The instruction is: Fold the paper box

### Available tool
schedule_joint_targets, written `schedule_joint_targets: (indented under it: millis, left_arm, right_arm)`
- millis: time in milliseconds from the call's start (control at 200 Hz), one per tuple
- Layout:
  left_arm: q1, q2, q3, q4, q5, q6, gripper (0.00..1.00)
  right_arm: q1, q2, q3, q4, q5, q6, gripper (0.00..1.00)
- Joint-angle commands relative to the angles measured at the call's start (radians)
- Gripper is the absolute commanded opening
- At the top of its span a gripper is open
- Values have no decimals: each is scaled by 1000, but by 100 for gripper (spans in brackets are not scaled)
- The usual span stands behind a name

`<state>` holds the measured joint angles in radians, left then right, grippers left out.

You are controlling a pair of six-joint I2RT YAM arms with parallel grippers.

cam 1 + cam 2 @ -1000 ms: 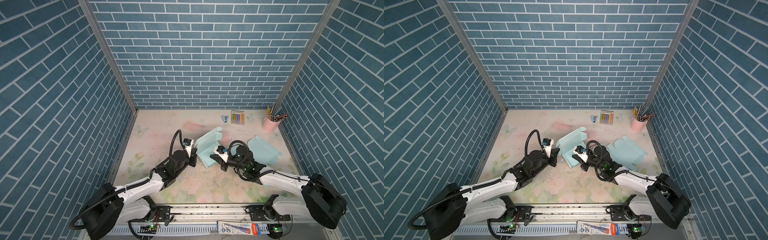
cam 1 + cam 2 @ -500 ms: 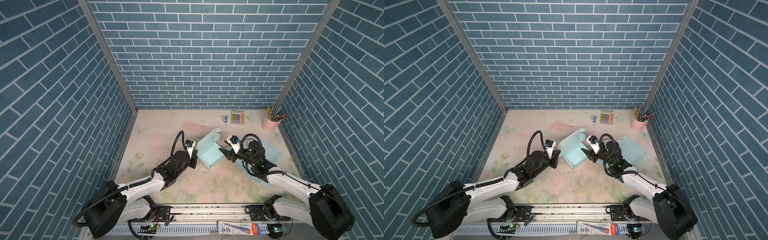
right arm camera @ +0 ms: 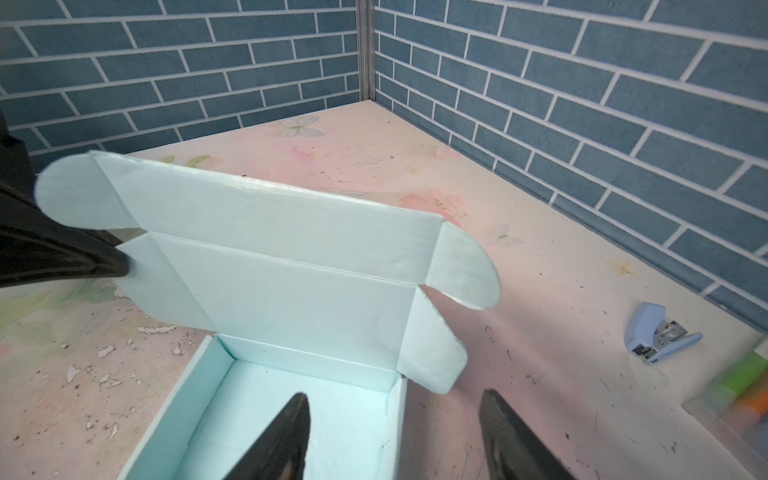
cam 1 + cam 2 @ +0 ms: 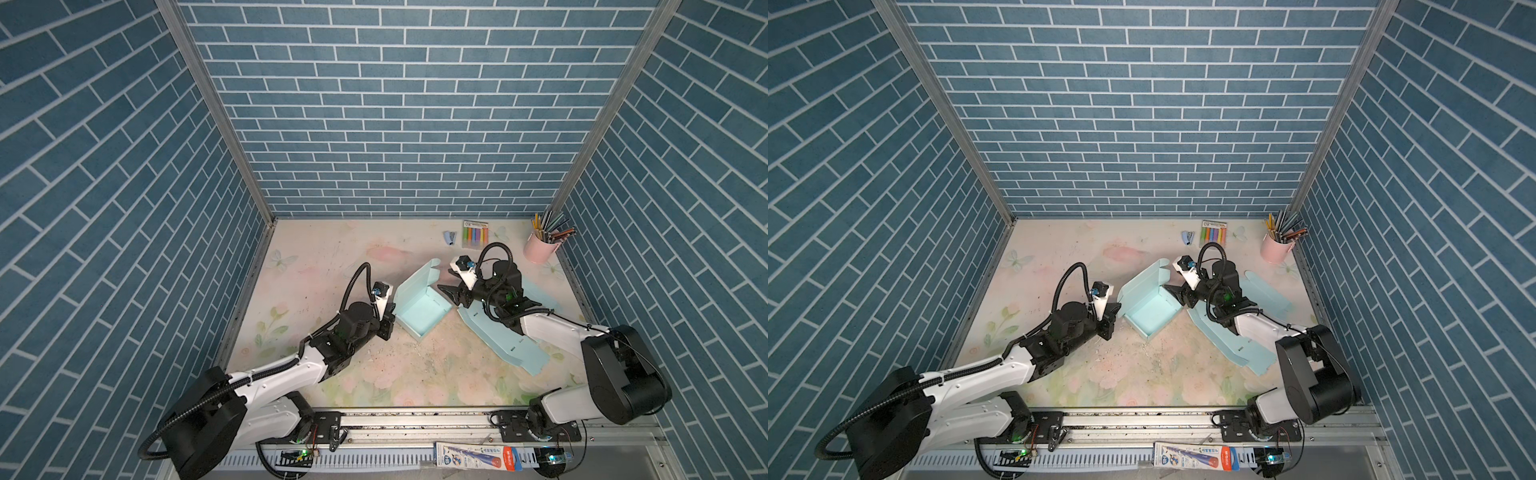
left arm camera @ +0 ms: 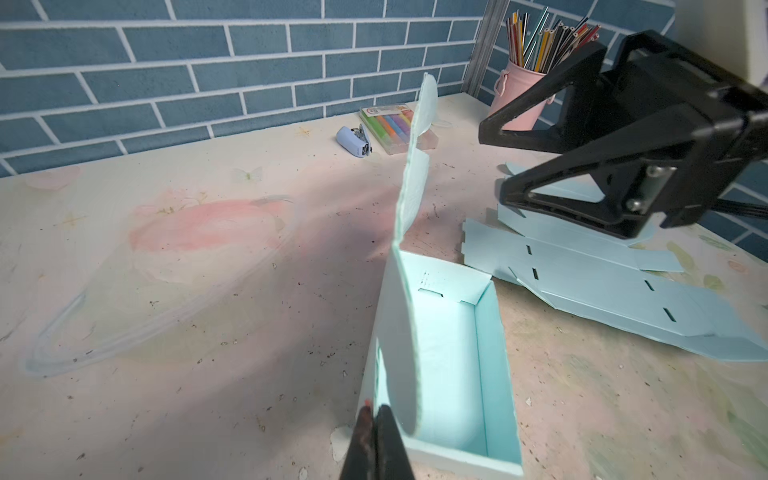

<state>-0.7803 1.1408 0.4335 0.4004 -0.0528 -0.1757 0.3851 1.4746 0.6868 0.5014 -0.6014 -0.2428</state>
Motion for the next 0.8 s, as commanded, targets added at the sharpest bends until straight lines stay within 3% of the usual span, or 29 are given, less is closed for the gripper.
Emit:
schedule_joint_targets:
  millis: [0, 235, 380, 695, 790]
  left_arm:
    - [-1, -19, 12, -12, 15, 31, 2]
    - [9, -15, 14, -16, 29, 40, 2]
    - [15, -5, 17, -19, 34, 47, 2]
    - [19, 4, 25, -19, 30, 57, 2]
    - [17, 2, 28, -20, 33, 61, 2]
  right_arm:
    - [-29, 80, 84, -43, -92, -108, 66]
    - [-69, 230, 234, -139, -287, -196, 65]
    - [-66, 274, 284, -184, -300, -215, 62]
    - [-28, 279, 296, -226, -268, -259, 42]
    - [-25, 262, 280, -200, -283, -257, 41]
